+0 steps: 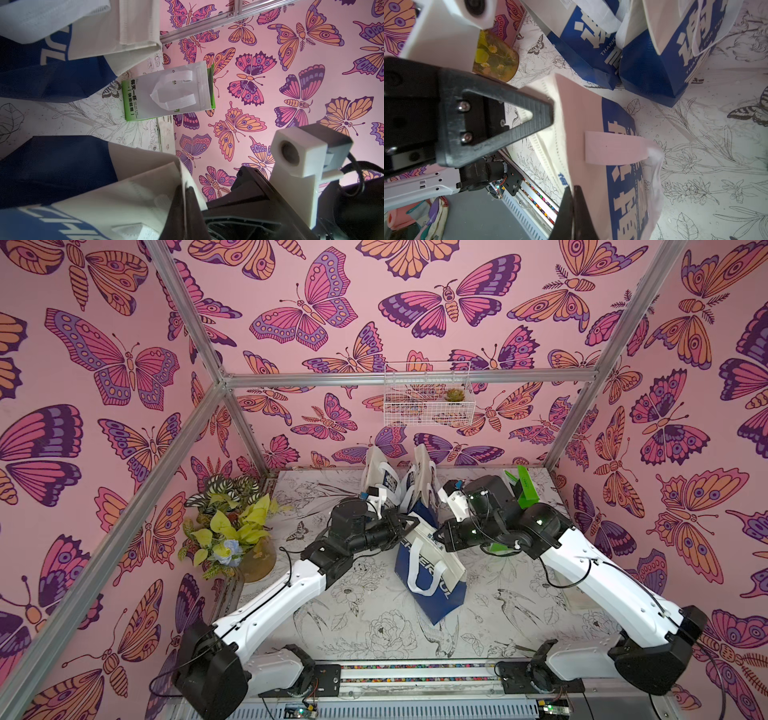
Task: Open the takeout bag
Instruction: Open the takeout bag at the center of the board.
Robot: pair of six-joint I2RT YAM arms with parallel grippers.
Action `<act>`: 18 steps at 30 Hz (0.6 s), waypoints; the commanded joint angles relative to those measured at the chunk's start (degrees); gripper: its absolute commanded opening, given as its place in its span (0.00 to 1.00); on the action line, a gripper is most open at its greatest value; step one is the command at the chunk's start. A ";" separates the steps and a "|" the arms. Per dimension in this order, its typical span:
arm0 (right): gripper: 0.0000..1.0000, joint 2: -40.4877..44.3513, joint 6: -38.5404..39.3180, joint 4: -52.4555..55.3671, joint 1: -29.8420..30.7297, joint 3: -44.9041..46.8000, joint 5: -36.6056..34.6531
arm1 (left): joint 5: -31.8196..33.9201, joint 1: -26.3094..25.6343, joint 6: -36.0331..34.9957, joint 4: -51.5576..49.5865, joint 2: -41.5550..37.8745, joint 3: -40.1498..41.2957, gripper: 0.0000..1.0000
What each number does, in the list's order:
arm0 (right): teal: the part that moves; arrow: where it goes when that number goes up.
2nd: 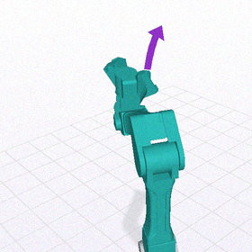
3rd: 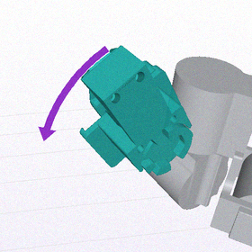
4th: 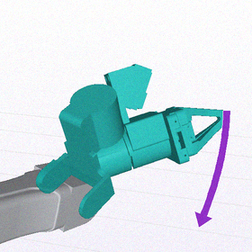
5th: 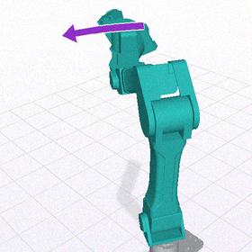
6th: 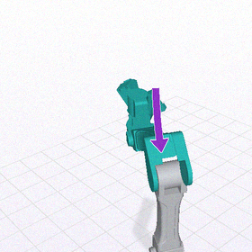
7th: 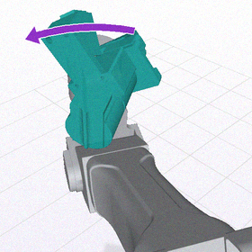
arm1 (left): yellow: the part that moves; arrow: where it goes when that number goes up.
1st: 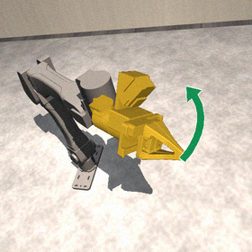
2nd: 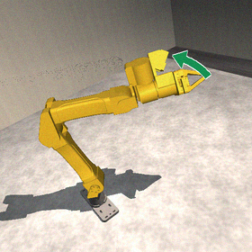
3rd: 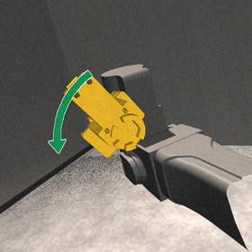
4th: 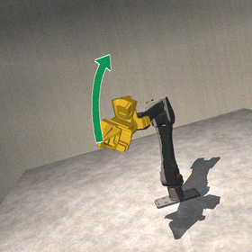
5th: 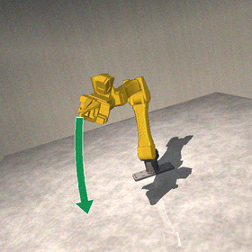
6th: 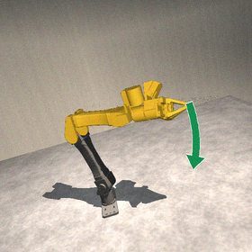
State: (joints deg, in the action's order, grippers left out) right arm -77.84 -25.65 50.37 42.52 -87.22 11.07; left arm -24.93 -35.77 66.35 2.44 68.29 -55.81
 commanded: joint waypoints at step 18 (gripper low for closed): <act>0.67 9.40 -1.60 -0.72 30.74 8.11 -58.77 | 15.34 -6.78 4.54 -15.90 -7.21 0.97 0.00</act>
State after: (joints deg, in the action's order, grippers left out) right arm -68.84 -25.50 49.95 71.40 -80.14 -37.89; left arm -10.90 -42.37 70.15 -11.97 60.66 -54.24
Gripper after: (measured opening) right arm 0.646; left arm 0.048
